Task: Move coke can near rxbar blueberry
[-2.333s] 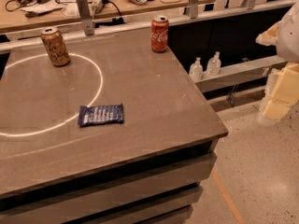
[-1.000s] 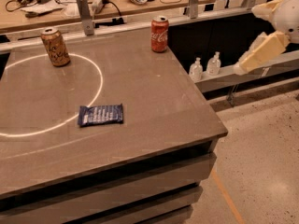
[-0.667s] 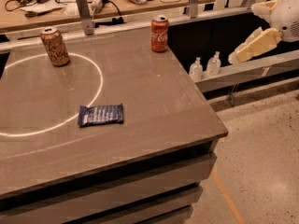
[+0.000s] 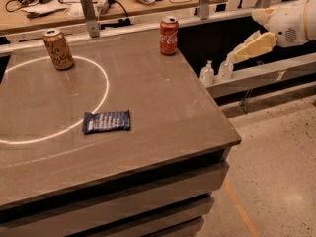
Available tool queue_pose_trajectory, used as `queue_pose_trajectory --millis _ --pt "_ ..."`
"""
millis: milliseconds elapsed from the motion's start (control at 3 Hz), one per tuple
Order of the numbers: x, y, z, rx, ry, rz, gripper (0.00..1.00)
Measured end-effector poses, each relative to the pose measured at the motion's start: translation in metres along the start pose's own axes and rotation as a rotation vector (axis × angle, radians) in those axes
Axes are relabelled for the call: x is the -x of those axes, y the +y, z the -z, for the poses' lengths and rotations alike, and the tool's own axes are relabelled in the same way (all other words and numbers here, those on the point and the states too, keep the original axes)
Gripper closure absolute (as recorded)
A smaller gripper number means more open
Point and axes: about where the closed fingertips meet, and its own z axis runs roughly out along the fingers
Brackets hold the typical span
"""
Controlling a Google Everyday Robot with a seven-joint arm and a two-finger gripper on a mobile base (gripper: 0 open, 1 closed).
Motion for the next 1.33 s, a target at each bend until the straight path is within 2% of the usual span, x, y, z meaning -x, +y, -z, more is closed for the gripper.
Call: queue_pose_trajectory --millis 333,667,1000,1333 --pt "0.002 0.002 -0.005 -0.004 -0.018 -0.004 0.0" --pt "0.0 0.0 -0.019 -0.012 -0.104 -0.019 0.0" --pt "0.044 -0.011 -0.067 -0.033 -0.379 -0.052 0.0" --pt "0.062 -0.015 -0.09 -0.063 -0.453 -0.072 0.0"
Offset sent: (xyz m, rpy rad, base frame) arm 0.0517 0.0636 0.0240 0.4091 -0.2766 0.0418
